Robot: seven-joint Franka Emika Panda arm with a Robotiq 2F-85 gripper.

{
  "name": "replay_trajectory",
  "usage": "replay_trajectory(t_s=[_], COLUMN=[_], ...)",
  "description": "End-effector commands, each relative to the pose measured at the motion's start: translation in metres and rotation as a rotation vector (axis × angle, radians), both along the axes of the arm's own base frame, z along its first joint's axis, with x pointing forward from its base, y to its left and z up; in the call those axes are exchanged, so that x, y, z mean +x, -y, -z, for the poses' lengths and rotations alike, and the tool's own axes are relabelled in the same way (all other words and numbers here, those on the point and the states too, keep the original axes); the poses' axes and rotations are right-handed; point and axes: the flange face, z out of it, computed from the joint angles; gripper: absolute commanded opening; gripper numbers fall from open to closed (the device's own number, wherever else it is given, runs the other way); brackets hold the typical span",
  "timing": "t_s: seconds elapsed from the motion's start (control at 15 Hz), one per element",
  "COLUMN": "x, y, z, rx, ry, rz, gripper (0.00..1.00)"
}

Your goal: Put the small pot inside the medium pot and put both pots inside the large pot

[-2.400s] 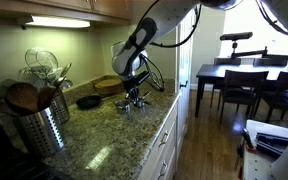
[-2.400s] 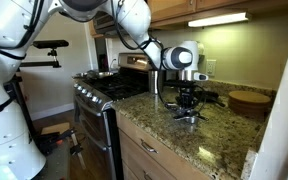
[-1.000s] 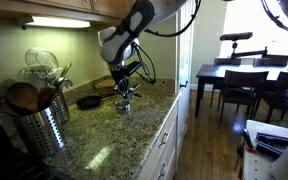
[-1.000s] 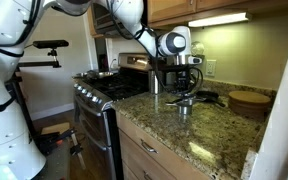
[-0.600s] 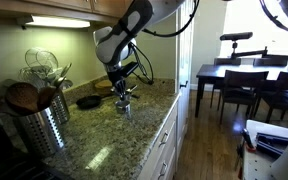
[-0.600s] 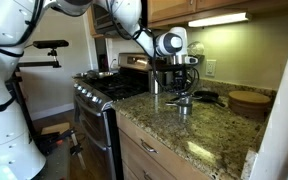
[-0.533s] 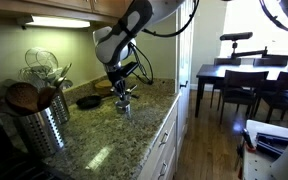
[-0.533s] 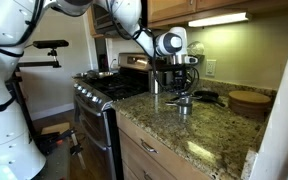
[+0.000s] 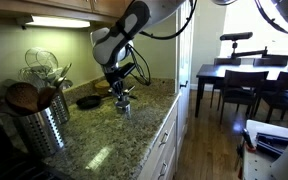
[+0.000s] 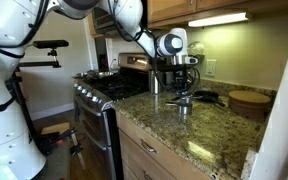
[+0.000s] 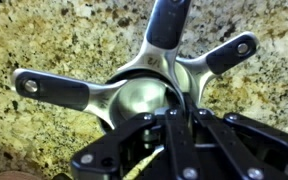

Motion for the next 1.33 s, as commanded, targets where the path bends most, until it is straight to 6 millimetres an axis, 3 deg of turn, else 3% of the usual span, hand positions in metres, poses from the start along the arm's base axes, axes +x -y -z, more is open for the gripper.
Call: replay_trajectory(t_s=[0.0, 0.27, 0.4, 1.0, 1.07, 1.27], x=[0.006, 0.01, 0.011, 0.007, 0.005, 0.003], y=[-0.003, -0.004, -0.004, -0.001, 0.0, 0.001], z=[0.0, 0.004, 0.005, -0.004, -0.004, -0.005], rx=[-0.006, -0.005, -0.006, -0.018, -0.013, -0.018], ry=[-0.023, -0.031, -0.033, -0.039, -0.042, -0.046], rz=[-0.022, -0.024, -0.025, -0.014, -0.012, -0.005], gripper=[0.07, 0.07, 0.34, 0.92, 0.98, 1.0])
